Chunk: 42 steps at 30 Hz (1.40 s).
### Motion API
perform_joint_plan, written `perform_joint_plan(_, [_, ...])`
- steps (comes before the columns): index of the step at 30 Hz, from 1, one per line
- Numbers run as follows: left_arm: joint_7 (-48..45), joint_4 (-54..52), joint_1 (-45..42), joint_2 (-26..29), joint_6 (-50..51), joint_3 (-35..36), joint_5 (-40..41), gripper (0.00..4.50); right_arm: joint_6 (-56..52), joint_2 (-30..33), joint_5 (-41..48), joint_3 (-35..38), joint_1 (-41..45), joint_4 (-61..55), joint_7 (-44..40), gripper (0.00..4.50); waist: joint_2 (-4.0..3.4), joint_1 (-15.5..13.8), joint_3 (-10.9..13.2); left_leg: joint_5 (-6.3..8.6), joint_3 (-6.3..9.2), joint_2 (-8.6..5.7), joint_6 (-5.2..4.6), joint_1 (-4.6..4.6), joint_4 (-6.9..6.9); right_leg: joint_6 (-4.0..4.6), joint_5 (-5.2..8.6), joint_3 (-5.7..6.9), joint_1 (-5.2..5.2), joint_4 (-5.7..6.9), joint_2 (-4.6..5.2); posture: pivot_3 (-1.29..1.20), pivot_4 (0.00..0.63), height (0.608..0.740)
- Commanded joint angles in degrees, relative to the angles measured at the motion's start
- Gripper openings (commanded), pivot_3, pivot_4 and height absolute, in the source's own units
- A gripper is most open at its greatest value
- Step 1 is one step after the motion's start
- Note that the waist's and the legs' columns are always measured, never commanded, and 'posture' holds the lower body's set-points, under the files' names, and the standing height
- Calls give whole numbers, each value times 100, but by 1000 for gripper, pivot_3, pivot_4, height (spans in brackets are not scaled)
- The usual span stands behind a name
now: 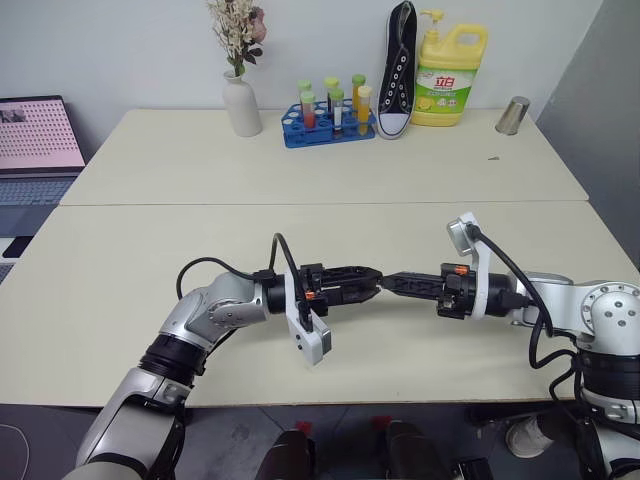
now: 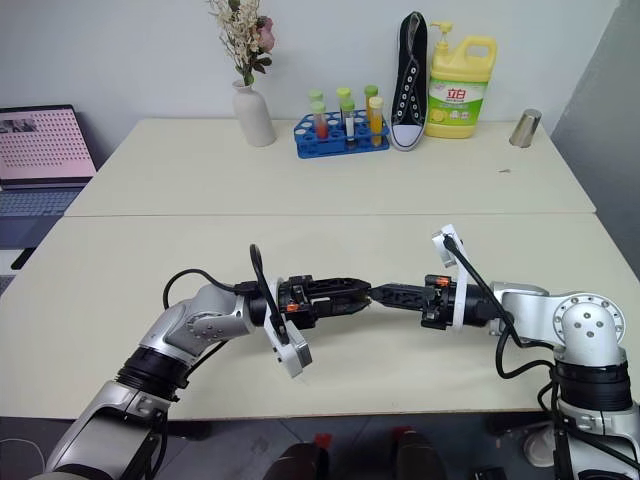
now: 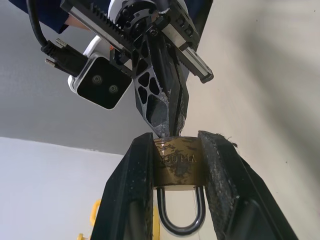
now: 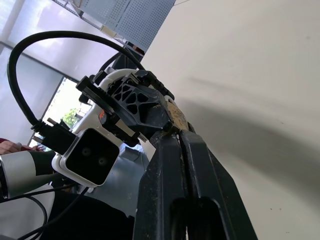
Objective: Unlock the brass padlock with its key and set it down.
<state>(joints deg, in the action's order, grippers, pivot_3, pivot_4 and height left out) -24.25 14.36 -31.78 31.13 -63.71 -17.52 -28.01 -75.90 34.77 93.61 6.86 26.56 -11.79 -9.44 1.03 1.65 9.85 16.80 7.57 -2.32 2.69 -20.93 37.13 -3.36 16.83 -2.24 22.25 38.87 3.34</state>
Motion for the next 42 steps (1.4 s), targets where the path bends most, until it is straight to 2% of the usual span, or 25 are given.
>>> perform_joint_plan(1, [190, -146, -168, -75, -12, 49, -15, 991, 66, 4, 562, -298, 135, -171, 102, 0, 0, 0, 0, 0, 0, 0, 0, 0, 0, 0, 0, 0, 0, 0, 0, 0, 150, 740])
perform_joint_plan(10, [266, -161, -180, -50, -12, 17, -90, 991, 485, 181, 1428, -709, 164, -77, 670, 0, 0, 1, 0, 0, 0, 2, 0, -1, 0, 0, 0, 0, 0, -1, 0, 0, 150, 740])
perform_joint_plan(16, [262, -162, -162, -47, 54, 13, -46, 991, 607, 254, 1333, -876, 232, -263, 546, 0, 0, 2, 0, 0, 0, 3, -1, -2, 0, 0, 0, -1, 0, 0, 0, 0, 150, 740])
perform_joint_plan(19, [251, -175, -148, -43, 95, 11, -9, 991, 538, 339, 850, -894, 217, -518, 214, 609, 0, 2, 0, 0, 2, 4, -1, -2, 0, 0, 0, 1, 0, 0, 0, 0, 150, 740])
perform_joint_plan(24, [241, -198, -133, -32, 148, -9, 42, 991, 813, 923, -1006, -988, 246, -1298, -1194, 2456, -3, -2, 0, 0, 6, 3, -1, -7, 0, 0, 0, 4, 3, -3, 2, 0, 150, 740])
perform_joint_plan(25, [238, -205, -127, -40, 166, -17, 56, 991, 1208, 1193, -1734, -1150, 188, -1474, -1608, 2456, -3, -1, 0, 0, 5, 3, -1, -7, 0, 0, 0, 4, 3, -3, 2, 0, 150, 740])
perform_joint_plan(26, [234, -211, -123, -47, 179, -20, 65, 991, 1482, 1367, -2276, -1266, 135, -1593, -1923, 2840, -6, 0, 2, 0, 5, 1, -1, -6, 0, 0, 0, 5, 3, -3, 1, 0, 150, 740])
perform_joint_plan(28, [225, -226, -113, -59, 204, -34, 93, 991, 2036, 1554, -3101, -1403, -49, -1720, -2420, 3294, -5, -2, 2, 0, 4, -2, -1, -6, -2, -2, 1, 7, 4, -5, 0, 0, 150, 740])
perform_joint_plan(30, [219, -249, -100, -64, 226, -52, 117, 991, 2449, 1528, -3540, -1425, -268, -1779, -2699, 3930, -4, -1, 1, 0, 4, -2, 0, -7, -3, -2, 1, 11, 3, -12, -4, 0, 150, 740])
perform_joint_plan(34, [210, -302, -83, -63, 250, -90, 155, 991, 2905, 1229, -4085, -1393, -587, -1723, -2776, 3943, -2, 2, 2, -1, 1, -1, 1, -6, -4, -2, 1, 7, 4, -10, -4, 0, 150, 740])
perform_joint_plan(37, [214, -286, -106, -52, 250, -106, 164, 991, 2908, 968, -4083, -1233, -634, -1575, -2720, 3943, -1, 3, 2, -1, 2, -1, 1, -4, -3, -2, 1, 7, 3, -8, -4, 0, 150, 740])
perform_joint_plan(40, [199, -299, -115, -25, 258, -99, 178, 991, 2850, 1281, -4301, -1097, -735, -1353, -3014, 3943, -2, -8, 3, -1, 3, 0, 1, -4, -3, -1, 1, 6, 3, -7, -2, 0, 150, 740])
perform_joint_plan(42, [202, -292, -109, 10, 248, -81, 177, 991, 2682, 1618, -4038, -820, -882, -1351, -3386, 3943, -2, -20, 3, -1, 3, -1, 1, -6, -3, -1, 1, 6, 2, -12, 0, 0, 150, 740])
